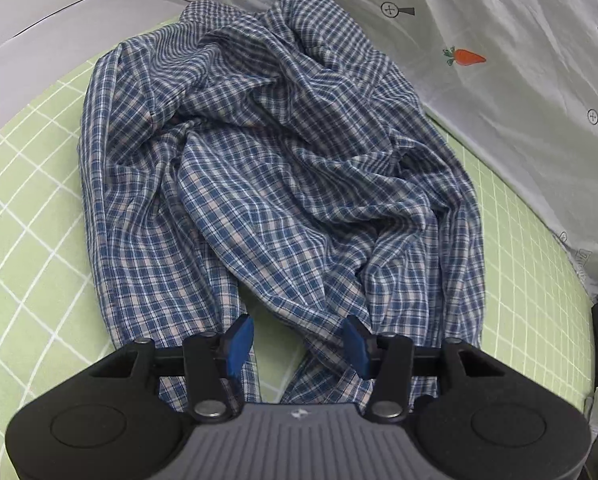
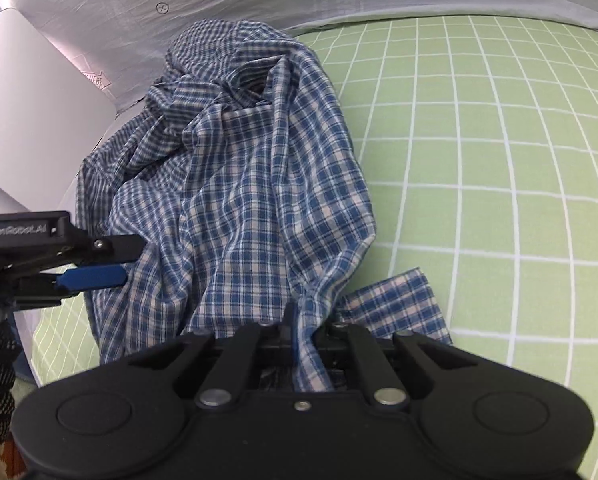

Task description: Fold clothes

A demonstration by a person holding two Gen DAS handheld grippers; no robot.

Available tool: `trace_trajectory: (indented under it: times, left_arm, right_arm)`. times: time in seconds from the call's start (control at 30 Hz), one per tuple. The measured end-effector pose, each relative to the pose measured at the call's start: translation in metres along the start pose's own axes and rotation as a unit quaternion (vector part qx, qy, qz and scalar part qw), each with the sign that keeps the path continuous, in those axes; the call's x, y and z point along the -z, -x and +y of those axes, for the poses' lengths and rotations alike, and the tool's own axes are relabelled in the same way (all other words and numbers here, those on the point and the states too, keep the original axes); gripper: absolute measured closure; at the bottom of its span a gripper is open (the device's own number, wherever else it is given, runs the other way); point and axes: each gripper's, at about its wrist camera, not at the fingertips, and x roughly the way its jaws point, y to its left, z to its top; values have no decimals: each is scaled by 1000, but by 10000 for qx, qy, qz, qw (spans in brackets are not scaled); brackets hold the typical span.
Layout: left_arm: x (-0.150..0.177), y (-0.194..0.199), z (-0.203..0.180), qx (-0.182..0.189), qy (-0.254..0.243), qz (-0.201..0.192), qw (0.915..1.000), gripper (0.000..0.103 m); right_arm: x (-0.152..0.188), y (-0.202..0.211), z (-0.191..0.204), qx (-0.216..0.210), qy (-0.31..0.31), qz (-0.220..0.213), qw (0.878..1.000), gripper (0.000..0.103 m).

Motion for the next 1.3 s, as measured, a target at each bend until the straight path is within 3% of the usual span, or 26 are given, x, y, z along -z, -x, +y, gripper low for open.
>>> trace_trajectory:
  times: [0.13, 0.2, 0.27, 0.33, 0.4, 0.47, 0.6, 0.67, 0.73, 0.83, 0.9, 1.0, 1.03, 1.07, 1.17, 1.3]
  left_arm:
    - [18, -10, 15, -205, 193, 193, 9994, 54]
    - [26, -14, 18, -277, 241, 180, 9992, 60]
    - [29, -15, 18, -355, 250, 120, 9990, 68]
    - [33, -19, 19, -373, 288, 105, 9988, 82]
    - [37, -22, 19, -439, 348, 109, 9984, 82]
    - [38, -24, 16, -517, 384, 58, 9979, 82]
    - [39, -25, 16, -721, 534, 8, 9960, 82]
    - [39, -20, 20, -842, 616, -31, 9945, 80]
    - [38, -13, 22, -975, 651, -104, 9931, 72]
    - [38, -2, 26, -1174, 675, -225, 9905, 63]
    - [39, 6, 30, -1396, 634, -337, 9876, 61]
    - [40, 9, 33, -1717, 468, -387, 9833, 55]
    - [40, 8, 33, -1832, 396, -391, 9815, 54]
    - [40, 8, 34, -1900, 318, -382, 9805, 53]
    - [40, 5, 35, -2159, 41, -365, 9757, 47]
    - [42, -2, 52, -2494, -249, -297, 9676, 45]
  right_arm:
    - [7, 26, -14, 12, -127, -138, 9998, 79]
    - [7, 34, -24, 37, -237, -257, 9994, 79]
    - [8, 34, -29, 50, -124, -166, 9998, 95]
    - [4, 29, -30, 45, 35, -119, 9999, 99]
    - [-1, 30, -30, 199, 292, -177, 9992, 100]
    - [-13, 37, -39, 592, 512, -423, 9960, 100]
    - [-48, 58, -99, 1527, 412, -915, 9832, 100]
    - [-69, 69, -135, 2054, 233, -1103, 9722, 100]
    - [-87, 84, -164, 2544, 18, -1364, 9574, 100]
    - [-102, 97, -185, 3124, -77, -1596, 9364, 98]
    - [-101, 94, -185, 3499, -33, -1593, 9231, 88]
    - [-85, 84, -169, 3570, -1, -1502, 9220, 66]
    - [-76, 80, -161, 3475, -29, -1445, 9265, 50]
    - [-67, 74, -153, 3345, -64, -1390, 9320, 40]
    - [-42, 60, -124, 2974, -98, -1167, 9475, 24]
    - [-16, 42, -84, 2508, 204, -762, 9648, 20]
